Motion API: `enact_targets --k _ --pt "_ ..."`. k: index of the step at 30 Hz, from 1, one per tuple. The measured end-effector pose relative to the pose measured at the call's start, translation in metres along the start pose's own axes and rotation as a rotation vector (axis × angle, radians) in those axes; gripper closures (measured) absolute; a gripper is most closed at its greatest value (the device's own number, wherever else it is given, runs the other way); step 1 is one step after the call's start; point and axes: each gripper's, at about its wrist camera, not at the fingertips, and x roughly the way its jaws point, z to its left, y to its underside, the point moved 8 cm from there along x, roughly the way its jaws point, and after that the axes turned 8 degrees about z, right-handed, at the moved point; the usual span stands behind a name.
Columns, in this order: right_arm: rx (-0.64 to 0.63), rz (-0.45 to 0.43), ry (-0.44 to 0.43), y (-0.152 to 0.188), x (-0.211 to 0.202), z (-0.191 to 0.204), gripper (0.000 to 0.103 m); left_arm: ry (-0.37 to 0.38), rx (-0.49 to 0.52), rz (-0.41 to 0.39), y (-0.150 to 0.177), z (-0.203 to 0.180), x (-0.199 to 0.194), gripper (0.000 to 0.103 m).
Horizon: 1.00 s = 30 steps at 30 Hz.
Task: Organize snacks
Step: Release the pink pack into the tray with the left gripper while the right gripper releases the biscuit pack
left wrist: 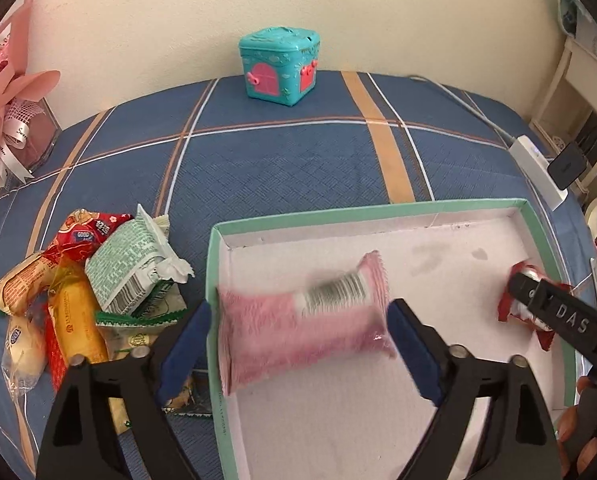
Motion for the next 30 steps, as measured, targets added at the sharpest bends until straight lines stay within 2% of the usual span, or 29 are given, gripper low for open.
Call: enact_targets --k 4,6,9,11,21,27,30 --pt "-0.024 -0.009 0.014 0.0 -0.006 0.002 0.017 0.04 -0.034 0.008 0.002 0.005 -0.007 0.006" --pt "-0.035 -0.015 0.016 0.0 -0.011 0.003 0.016 0.06 -0.054 0.011 0.004 0.008 -0.012 0.004" --pt "-0.057 -0.002 0.021 0.003 -0.017 0.005 0.0 0.068 -0.088 0.023 0.006 0.015 -0.018 0.003" --pt "-0.076 -0.003 0.031 0.005 -0.022 0.007 0.0 0.056 -0.101 0.031 0.008 0.019 -0.023 0.003" --pt "-0.157 0.038 0.055 0.03 -0.044 0.017 0.0 -0.152 -0.152 0.124 0.029 0.066 -0.042 0.003" --pt "-0.202 0.029 0.011 0.048 -0.059 0.04 0.0 -0.195 -0.187 0.116 0.036 0.101 -0.051 0.003" --pt "-0.3 0.014 0.01 0.058 -0.065 0.065 0.0 -0.207 -0.206 0.125 0.038 0.119 -0.053 0.003"
